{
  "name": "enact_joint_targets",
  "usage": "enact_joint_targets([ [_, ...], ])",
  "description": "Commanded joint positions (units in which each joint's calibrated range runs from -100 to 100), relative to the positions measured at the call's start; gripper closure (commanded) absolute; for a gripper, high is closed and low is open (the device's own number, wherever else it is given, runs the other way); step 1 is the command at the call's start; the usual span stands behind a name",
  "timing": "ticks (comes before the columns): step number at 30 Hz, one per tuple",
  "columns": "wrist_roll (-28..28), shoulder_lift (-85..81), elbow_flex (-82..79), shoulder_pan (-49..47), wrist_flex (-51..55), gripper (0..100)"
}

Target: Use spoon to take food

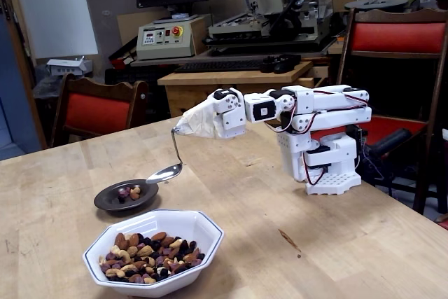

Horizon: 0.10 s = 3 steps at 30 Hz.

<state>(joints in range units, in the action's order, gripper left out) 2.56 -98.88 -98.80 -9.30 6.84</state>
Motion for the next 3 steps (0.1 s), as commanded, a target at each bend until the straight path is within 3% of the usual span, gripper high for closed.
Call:
enact_joint_targets([
  [1, -0.1, 0.25, -0.67, 0.19, -1.3, 96],
  [3, -0.1, 0.25, -0.67, 0.19, -1.3, 96],
])
